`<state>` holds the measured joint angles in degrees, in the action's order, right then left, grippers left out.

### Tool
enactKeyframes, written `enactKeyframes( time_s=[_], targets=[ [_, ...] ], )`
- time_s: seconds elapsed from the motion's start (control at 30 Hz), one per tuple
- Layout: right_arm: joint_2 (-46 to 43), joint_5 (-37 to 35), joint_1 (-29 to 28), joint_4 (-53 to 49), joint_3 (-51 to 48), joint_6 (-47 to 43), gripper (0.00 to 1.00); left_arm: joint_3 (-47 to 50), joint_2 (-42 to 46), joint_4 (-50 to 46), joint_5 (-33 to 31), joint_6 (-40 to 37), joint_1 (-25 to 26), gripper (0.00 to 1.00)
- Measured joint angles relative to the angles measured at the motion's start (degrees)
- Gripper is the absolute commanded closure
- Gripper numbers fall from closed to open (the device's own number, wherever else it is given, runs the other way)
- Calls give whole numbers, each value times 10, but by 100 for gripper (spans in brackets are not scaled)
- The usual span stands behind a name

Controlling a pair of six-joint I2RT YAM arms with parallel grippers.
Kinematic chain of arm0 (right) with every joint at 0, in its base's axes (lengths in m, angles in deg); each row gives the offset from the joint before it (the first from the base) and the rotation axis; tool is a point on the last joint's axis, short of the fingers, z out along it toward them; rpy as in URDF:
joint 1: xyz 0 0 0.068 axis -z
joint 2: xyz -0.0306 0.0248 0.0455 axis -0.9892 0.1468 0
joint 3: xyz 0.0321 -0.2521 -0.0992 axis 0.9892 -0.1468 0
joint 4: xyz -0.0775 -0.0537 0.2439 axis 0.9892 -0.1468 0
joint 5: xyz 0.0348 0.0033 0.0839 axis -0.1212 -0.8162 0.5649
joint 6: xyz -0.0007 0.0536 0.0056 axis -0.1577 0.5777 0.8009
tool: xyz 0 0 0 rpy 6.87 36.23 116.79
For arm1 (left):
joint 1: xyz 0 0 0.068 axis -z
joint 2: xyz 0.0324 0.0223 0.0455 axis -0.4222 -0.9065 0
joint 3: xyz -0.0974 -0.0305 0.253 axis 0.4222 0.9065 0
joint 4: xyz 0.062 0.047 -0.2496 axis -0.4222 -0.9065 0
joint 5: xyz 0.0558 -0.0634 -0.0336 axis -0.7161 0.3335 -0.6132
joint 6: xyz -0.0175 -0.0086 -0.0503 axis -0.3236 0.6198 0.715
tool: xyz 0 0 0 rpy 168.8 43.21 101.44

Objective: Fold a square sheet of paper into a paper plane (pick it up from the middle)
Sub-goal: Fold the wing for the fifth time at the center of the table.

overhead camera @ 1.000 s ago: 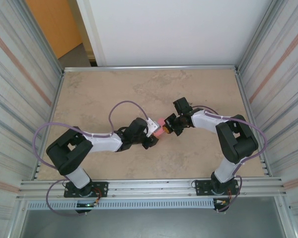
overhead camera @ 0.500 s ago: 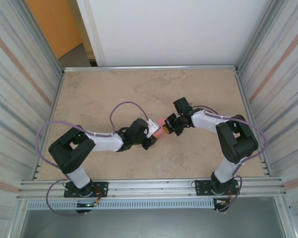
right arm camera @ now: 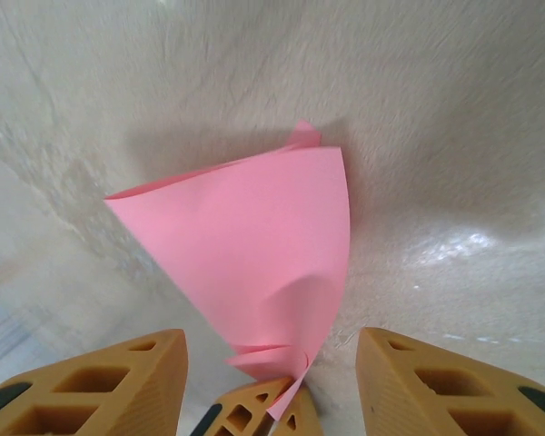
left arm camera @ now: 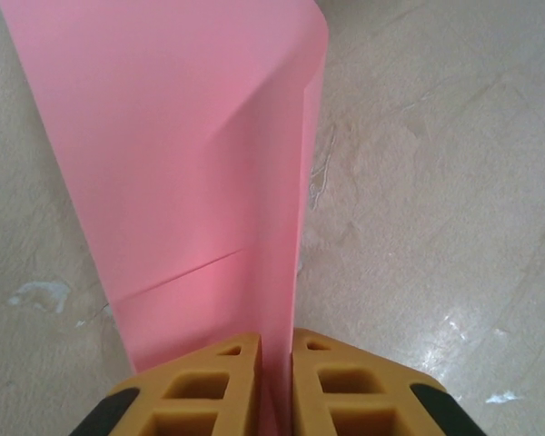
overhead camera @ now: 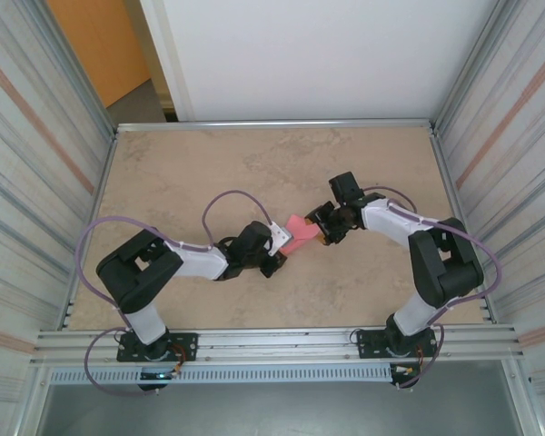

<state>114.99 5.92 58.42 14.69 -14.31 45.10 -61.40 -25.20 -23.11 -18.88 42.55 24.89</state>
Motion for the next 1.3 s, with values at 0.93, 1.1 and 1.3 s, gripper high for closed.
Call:
enactKeyframes(
  time_s=[0.93,1.1,1.3],
  targets=[
    [-90,-35,-2,10,-47,-216,24,-40,-21,-15,303,200,-150,92],
    [-61,-28,-31,22,-44,-249,25,-48,-39,-15,332,235,-154,92],
    [-5,-6,-53,24,-19,-266,28,-54,-57,-14,349,274,-157,93]
  ],
)
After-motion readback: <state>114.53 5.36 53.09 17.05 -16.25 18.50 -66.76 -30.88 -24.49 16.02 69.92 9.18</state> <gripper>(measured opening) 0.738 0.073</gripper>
